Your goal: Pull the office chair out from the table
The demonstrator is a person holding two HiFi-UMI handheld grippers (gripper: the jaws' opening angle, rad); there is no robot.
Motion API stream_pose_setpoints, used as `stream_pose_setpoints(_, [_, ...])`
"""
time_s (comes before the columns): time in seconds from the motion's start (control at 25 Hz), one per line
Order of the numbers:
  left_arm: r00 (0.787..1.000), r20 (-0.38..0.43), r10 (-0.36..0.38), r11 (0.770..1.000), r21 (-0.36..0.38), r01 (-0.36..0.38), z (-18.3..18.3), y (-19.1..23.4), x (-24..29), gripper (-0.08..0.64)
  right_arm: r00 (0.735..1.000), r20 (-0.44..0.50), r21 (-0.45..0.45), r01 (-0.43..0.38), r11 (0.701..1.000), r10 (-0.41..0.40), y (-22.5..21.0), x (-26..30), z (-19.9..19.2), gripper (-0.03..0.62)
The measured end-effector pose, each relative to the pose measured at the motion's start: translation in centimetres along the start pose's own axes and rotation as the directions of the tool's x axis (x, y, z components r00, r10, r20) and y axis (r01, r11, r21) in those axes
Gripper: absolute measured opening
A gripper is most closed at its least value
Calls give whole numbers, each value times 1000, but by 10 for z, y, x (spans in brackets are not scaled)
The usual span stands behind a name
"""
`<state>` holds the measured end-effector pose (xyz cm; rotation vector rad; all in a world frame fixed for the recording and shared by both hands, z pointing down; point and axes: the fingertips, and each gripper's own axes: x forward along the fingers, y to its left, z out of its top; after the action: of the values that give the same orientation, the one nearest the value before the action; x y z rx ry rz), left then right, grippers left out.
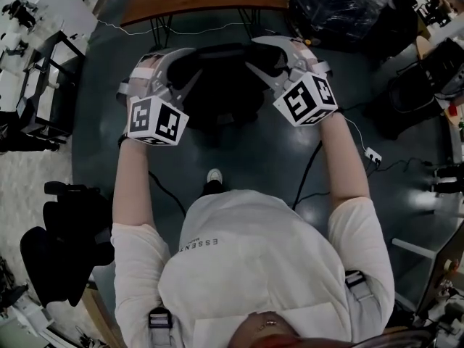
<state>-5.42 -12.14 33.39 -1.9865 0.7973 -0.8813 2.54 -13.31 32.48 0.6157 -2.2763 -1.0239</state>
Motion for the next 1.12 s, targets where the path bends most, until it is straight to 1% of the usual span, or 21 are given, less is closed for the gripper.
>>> stream_pose_setpoints(0.04, [999,28,45,998,-38,-44,10,3,-9,132,999,18,36,37,999,-37,-1,-10,4,142])
stream_pose_setpoints(0.08, [994,58,94,992,-92,-88,19,6,-18,98,996,32,75,77,994,-80,-2,-19,7,104])
stream_pose_setpoints(0.12, [986,88,142,979,-156,-128,27,8,-26,69,992,42,120,117,986,-123,-1,-27,9,37])
stream_pose_setpoints(0.16, [976,113,188,961,-225,-159,33,9,-33,46,986,49,169,149,974,-159,2,-33,10,1])
stream_pose_setpoints(0.24, [954,147,261,915,-353,-196,43,4,-44,17,978,52,265,180,947,-200,13,-42,8,0])
stream_pose_setpoints(0.32, [934,171,315,871,-444,-212,50,-1,-53,17,973,49,345,196,918,-226,27,-47,4,-6])
stream_pose_setpoints(0.36, [922,183,342,844,-491,-216,53,-4,-57,17,969,47,380,207,902,-242,34,-49,2,-6])
stream_pose_setpoints(0.4, [908,191,373,805,-552,-215,54,-8,-61,17,965,38,413,222,883,-260,41,-52,-1,-6])
stream_pose_setpoints(0.44, [893,191,407,754,-622,-210,54,-13,-66,17,960,25,451,238,860,-278,47,-56,-4,-6])
stream_pose_setpoints(0.48, [879,184,439,696,-688,-204,54,-18,-70,17,955,12,497,252,831,-297,54,-60,-8,-6])
stream_pose_setpoints(0.52, [870,170,464,643,-739,-199,52,-23,-75,17,950,2,541,262,799,-313,61,-64,-11,-6])
stream_pose_setpoints(0.56, [863,153,481,598,-777,-195,51,-28,-79,17,946,-10,580,270,769,-325,68,-68,-14,-6])
stream_pose_setpoints(0.64, [854,126,505,522,-832,-185,47,-38,-89,17,939,-44,643,287,710,-340,82,-75,-22,-7])
stream_pose_setpoints(0.68, [851,117,511,488,-855,-176,46,-44,-93,17,936,-68,667,300,682,-346,90,-80,-27,-6])
stream_pose_setpoints(0.72, [852,108,511,460,-873,-165,45,-52,-97,17,931,-96,685,319,655,-353,97,-85,-31,-6])
stream_pose_setpoints(0.76, [857,101,505,438,-886,-154,43,-60,-101,17,925,-124,696,339,632,-360,103,-90,-35,-7])
stream_pose_setpoints(0.8, [863,94,496,423,-895,-145,42,-68,-104,17,920,-146,702,356,617,-364,109,-93,-37,-8])
stream_pose_setpoints(0.84, [870,87,485,410,-901,-138,40,-76,-107,17,918,-161,704,365,609,-363,117,-96,-37,-8])
stream_pose_setpoints(0.92, [880,73,470,386,-913,-131,35,-92,-119,17,922,-177,708,363,605,-345,135,-100,-31,-8])
stream_pose_setpoints(1.0, [885,59,463,366,-922,-130,28,-109,-133,17,930,-183,717,349,604,-320,156,-102,-22,-8])
stream_pose_setpoints(1.12, [894,49,445,342,-932,-120,24,-130,-156,17,933,-201,725,346,595,-297,187,-109,-6,-8])
